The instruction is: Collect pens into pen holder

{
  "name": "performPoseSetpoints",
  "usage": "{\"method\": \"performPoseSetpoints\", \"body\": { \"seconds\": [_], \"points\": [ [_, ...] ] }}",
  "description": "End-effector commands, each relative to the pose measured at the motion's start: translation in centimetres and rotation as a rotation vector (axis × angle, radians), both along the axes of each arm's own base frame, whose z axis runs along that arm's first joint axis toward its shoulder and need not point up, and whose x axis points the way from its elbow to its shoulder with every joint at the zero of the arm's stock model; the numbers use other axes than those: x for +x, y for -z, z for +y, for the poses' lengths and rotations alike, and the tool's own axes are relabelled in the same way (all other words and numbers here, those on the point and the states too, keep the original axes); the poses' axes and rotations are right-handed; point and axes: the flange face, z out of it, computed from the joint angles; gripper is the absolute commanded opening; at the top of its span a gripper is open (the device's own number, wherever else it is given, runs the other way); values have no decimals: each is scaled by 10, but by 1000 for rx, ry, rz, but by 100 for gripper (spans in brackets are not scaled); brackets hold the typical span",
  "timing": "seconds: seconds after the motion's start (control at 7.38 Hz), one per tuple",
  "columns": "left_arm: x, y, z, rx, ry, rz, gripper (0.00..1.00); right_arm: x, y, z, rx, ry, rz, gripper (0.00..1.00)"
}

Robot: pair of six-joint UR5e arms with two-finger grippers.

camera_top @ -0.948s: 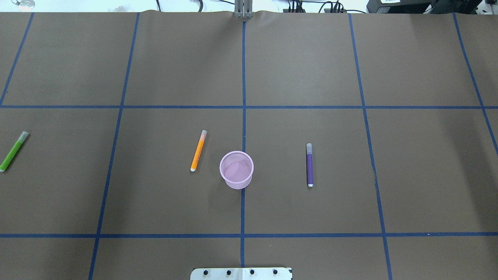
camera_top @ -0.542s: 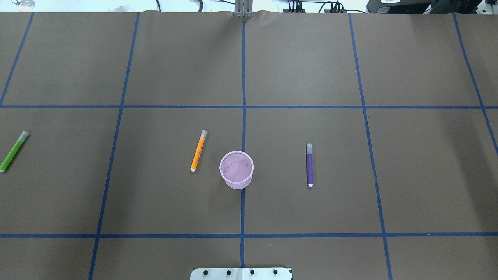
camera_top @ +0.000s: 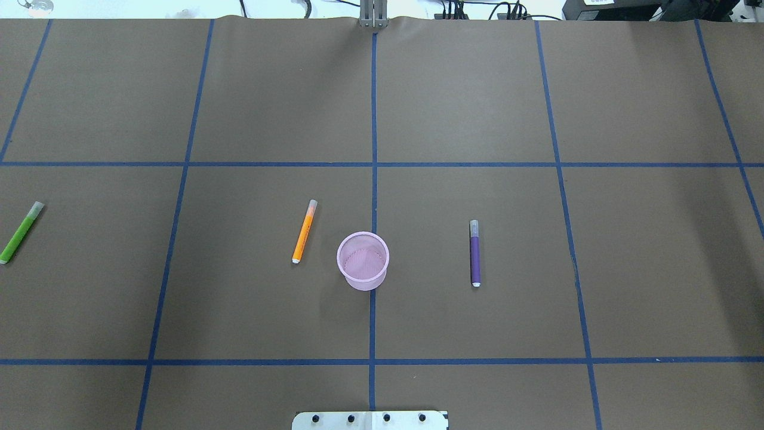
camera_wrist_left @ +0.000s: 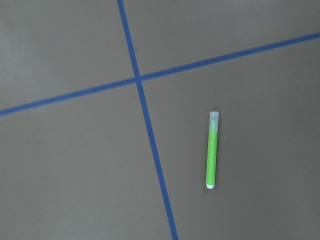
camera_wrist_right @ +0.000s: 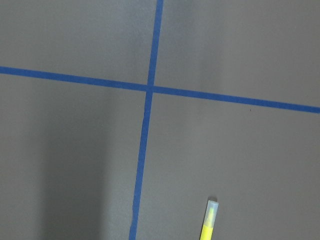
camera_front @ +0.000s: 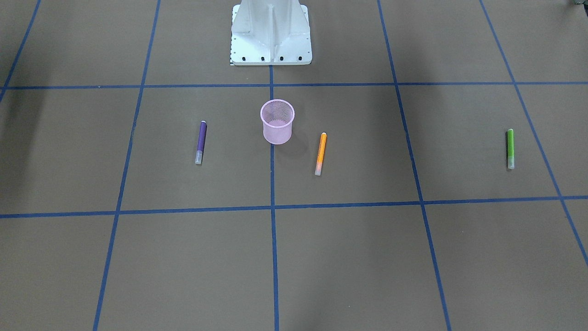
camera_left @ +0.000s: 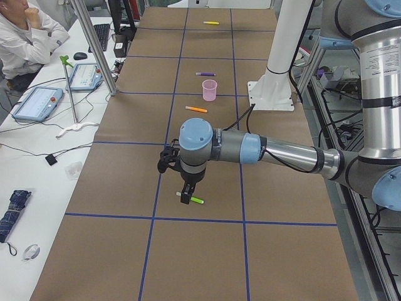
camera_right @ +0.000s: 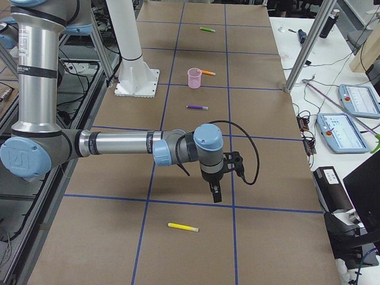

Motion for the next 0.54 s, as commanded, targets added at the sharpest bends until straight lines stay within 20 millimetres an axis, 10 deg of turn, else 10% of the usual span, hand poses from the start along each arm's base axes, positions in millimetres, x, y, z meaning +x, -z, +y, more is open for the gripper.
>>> {"method": "performPoseSetpoints", "body": {
  "seconds": [0.0,0.41],
  "points": [
    [-2,18,-40,59,7,-1,100,0,-2,0,-1,-54,-21,100],
    [-2,27,-45,126,7,0,100,-2,-45,22,-70,-48,-36,100]
  ]
}}
